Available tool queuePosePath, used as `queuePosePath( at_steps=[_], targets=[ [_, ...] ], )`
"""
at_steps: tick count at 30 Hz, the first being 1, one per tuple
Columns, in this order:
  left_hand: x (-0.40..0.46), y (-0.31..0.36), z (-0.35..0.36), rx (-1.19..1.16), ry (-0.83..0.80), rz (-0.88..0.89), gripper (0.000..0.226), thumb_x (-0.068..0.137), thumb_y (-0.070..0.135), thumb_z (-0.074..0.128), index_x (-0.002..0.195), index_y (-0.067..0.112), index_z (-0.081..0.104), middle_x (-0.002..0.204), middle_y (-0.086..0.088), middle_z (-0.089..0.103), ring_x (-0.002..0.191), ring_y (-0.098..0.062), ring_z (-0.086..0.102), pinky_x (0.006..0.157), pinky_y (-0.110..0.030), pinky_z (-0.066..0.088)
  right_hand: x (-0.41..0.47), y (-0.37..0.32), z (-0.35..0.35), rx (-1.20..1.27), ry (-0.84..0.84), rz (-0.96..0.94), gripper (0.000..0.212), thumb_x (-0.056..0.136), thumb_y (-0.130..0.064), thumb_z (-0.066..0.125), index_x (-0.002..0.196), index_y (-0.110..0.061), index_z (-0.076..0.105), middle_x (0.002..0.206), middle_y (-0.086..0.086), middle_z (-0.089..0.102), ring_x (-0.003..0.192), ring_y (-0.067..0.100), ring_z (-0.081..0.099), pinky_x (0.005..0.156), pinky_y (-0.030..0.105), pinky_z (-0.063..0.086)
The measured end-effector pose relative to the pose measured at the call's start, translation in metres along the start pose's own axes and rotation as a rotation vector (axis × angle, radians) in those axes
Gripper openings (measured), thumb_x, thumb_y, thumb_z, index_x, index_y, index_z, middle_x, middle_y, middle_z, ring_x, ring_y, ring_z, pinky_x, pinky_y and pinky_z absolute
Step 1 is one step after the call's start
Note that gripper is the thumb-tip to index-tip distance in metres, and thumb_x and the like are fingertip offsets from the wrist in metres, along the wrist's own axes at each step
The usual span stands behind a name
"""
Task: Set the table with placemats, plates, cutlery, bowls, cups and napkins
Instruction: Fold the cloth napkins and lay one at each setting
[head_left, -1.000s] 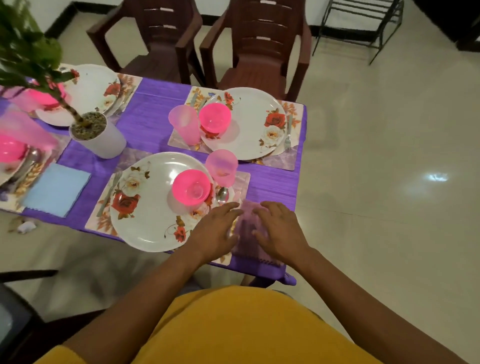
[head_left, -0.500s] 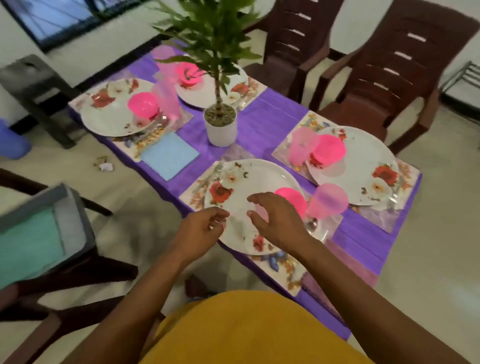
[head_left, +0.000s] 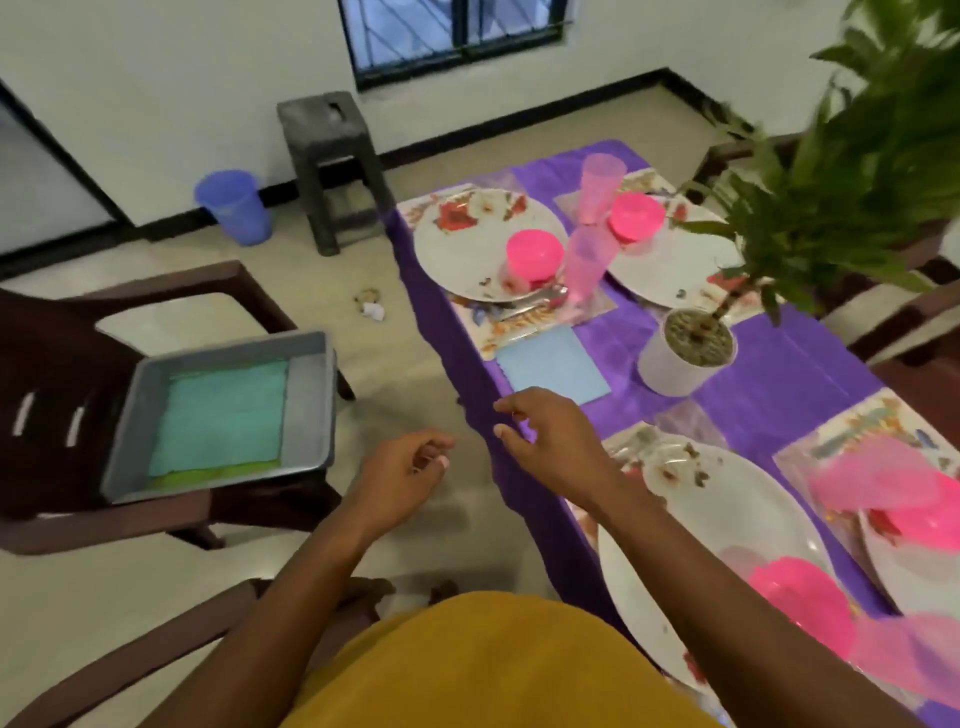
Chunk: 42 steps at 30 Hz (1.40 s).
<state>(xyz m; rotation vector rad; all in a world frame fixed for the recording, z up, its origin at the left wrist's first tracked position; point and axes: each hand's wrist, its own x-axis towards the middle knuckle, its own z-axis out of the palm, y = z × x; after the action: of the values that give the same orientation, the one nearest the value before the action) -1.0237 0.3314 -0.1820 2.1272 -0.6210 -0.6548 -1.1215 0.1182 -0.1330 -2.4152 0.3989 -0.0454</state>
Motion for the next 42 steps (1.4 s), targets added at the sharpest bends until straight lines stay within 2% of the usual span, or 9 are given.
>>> queuePosePath(
  at_steps=[3, 6, 9, 13, 19, 25, 32, 38, 42],
  targets=[
    [0.002, -0.023, -0.027, 0.006, 0.028, -0.078, 0.022, 0.098, 0.026, 0.070, 0.116, 0.037, 0.074, 0.103, 0.018, 0.073, 0.093, 0.000, 0.068, 0.086, -0.023, 0.056, 0.033, -0.021, 0.016, 0.008, -0.064, -0.045, 0.036, 0.095, -0.027, 0.072, 0.130, -0.019, 0.069, 0.123, -0.002, 0.069, 0.105, 0.014, 0.065, 0.090, 0.028, 0.053],
    [0.001, -0.036, -0.046, -0.006, 0.073, -0.123, 0.021, 0.097, 0.025, 0.071, 0.115, 0.033, 0.076, 0.102, 0.017, 0.075, 0.091, 0.000, 0.069, 0.086, -0.027, 0.058, 0.060, -0.038, 0.030, 0.044, -0.117, -0.100, 0.037, 0.095, -0.026, 0.072, 0.131, -0.017, 0.069, 0.123, -0.001, 0.069, 0.106, 0.013, 0.065, 0.094, 0.031, 0.054],
    [0.002, -0.047, -0.059, -0.007, 0.118, -0.176, 0.020, 0.097, 0.023, 0.071, 0.116, 0.029, 0.076, 0.104, 0.015, 0.076, 0.096, 0.000, 0.070, 0.091, -0.029, 0.059, 0.087, -0.047, 0.042, 0.049, -0.170, -0.145, 0.036, 0.095, -0.027, 0.072, 0.130, -0.017, 0.069, 0.124, -0.002, 0.069, 0.107, 0.011, 0.063, 0.093, 0.028, 0.053],
    [0.004, -0.060, -0.074, -0.038, 0.176, -0.275, 0.021, 0.097, 0.024, 0.071, 0.117, 0.030, 0.075, 0.106, 0.017, 0.076, 0.096, 0.000, 0.071, 0.091, -0.028, 0.059, 0.130, -0.053, 0.058, 0.034, -0.239, -0.207, 0.033, 0.095, -0.028, 0.071, 0.127, -0.017, 0.070, 0.122, -0.001, 0.069, 0.107, 0.015, 0.064, 0.093, 0.031, 0.054],
    [0.013, -0.076, -0.093, -0.056, 0.297, -0.412, 0.022, 0.097, 0.018, 0.071, 0.108, 0.037, 0.074, 0.100, 0.019, 0.076, 0.092, 0.004, 0.071, 0.088, -0.023, 0.059, 0.198, -0.065, 0.077, 0.015, -0.354, -0.289, 0.032, 0.096, -0.032, 0.068, 0.125, -0.020, 0.071, 0.122, -0.001, 0.069, 0.107, 0.016, 0.065, 0.093, 0.036, 0.055],
    [0.021, -0.092, -0.106, -0.099, 0.464, -0.543, 0.019, 0.096, 0.017, 0.071, 0.106, 0.032, 0.076, 0.098, 0.016, 0.076, 0.090, 0.003, 0.069, 0.084, -0.020, 0.057, 0.243, -0.073, 0.103, -0.013, -0.476, -0.403, 0.029, 0.096, -0.025, 0.067, 0.123, -0.014, 0.071, 0.119, 0.003, 0.070, 0.104, 0.019, 0.065, 0.092, 0.036, 0.053],
    [0.032, -0.123, -0.123, -0.124, 0.521, -0.655, 0.018, 0.096, 0.020, 0.069, 0.107, 0.032, 0.076, 0.096, 0.018, 0.075, 0.091, 0.001, 0.070, 0.088, -0.027, 0.058, 0.277, -0.090, 0.138, -0.058, -0.588, -0.440, 0.025, 0.097, -0.029, 0.062, 0.118, -0.019, 0.071, 0.112, 0.002, 0.070, 0.098, 0.020, 0.065, 0.085, 0.039, 0.055],
    [0.071, -0.167, -0.146, -0.209, 0.544, -0.781, 0.021, 0.089, 0.022, 0.080, 0.110, 0.023, 0.076, 0.098, 0.010, 0.075, 0.092, -0.006, 0.070, 0.094, -0.035, 0.060, 0.321, -0.113, 0.179, -0.178, -0.653, -0.449, 0.026, 0.097, -0.033, 0.060, 0.116, -0.021, 0.071, 0.109, 0.001, 0.070, 0.095, 0.021, 0.065, 0.082, 0.041, 0.055],
    [0.095, -0.206, -0.155, -0.248, 0.515, -0.851, 0.024, 0.089, 0.022, 0.077, 0.112, 0.020, 0.077, 0.100, 0.005, 0.077, 0.091, -0.012, 0.073, 0.093, -0.036, 0.060, 0.350, -0.128, 0.211, -0.209, -0.688, -0.435, 0.028, 0.092, -0.033, 0.058, 0.113, -0.021, 0.073, 0.105, -0.001, 0.071, 0.092, 0.019, 0.065, 0.080, 0.039, 0.055]
  ],
)
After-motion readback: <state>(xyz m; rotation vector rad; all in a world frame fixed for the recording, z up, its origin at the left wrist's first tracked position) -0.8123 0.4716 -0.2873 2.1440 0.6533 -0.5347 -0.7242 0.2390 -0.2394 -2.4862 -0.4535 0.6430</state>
